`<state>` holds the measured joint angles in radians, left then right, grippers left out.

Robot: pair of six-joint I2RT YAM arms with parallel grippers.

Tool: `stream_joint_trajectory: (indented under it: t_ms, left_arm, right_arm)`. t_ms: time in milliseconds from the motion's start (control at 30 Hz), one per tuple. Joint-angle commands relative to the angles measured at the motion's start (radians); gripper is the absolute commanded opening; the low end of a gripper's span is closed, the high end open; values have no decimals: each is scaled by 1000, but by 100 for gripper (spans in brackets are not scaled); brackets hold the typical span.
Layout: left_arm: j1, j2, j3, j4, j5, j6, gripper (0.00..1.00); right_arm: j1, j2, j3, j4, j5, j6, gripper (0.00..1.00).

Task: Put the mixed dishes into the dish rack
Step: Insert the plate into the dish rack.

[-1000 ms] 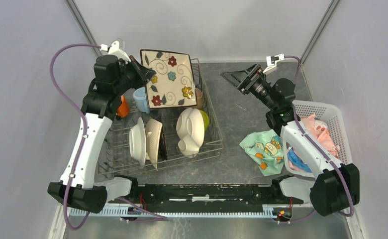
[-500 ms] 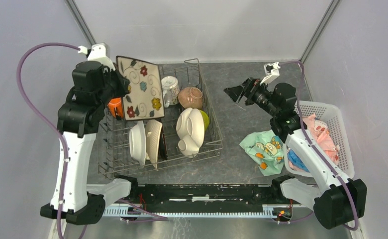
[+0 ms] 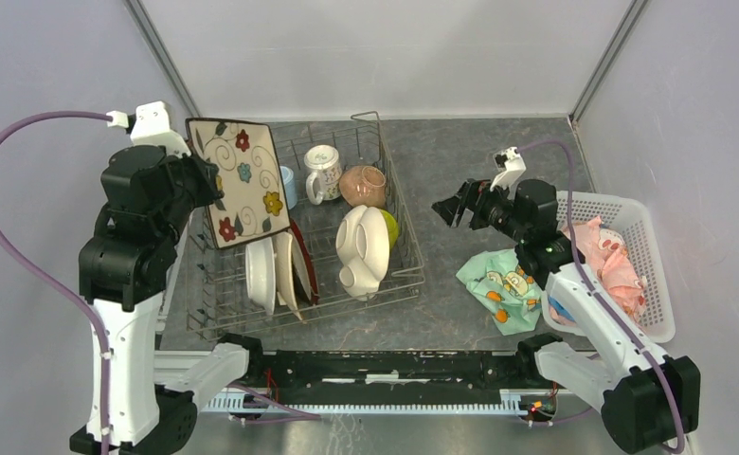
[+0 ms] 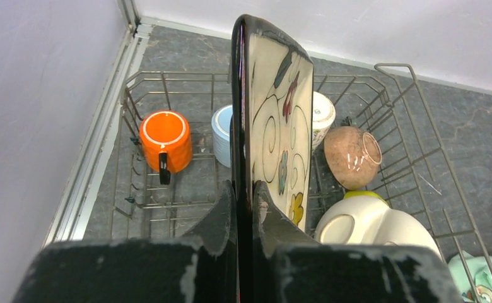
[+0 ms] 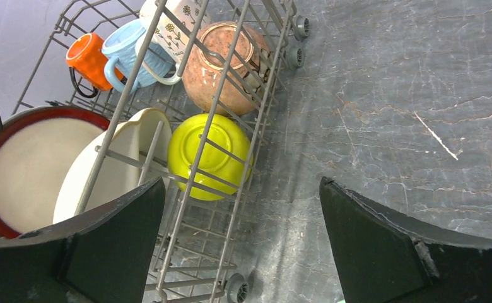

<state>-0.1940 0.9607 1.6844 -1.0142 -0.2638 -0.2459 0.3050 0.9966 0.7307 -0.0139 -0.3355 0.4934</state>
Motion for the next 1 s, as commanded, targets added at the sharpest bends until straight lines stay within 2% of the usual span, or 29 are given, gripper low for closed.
stream_joint_trajectory:
  t_ms: [0,133,367,500,633,700,867,967]
  left_arm:
    - [1,22,138,144,59,49,2]
    - [1,55,228,96,39,56,2]
    - [1,53,292,54,36,40,2]
    - [1,38,311,-38,-79,46,2]
    - [1,51,354,-208,-186,68,2]
    - [1,44,331,-263,-262,84,2]
    - [-3,-20,195,-250,-374,197,2]
    - [-4,-25,190,-242,-404,235,2]
  right_arm:
    - [-1,-31,39,17,20,-74,98]
    - [-3,-38,34,17,54,-86,98]
    - [-3,-2,41,-25,45,-94,98]
    - [-2,-3,29,-9,17,-84,98]
    - [-2,-11,21,-11,-7,-97,98]
    - [-2,-18,15,-11,-7,-105,98]
    - [-2,-26,13,-34,-15,-134,98]
    - [-1,-31,-7,-26,-32,-132,98]
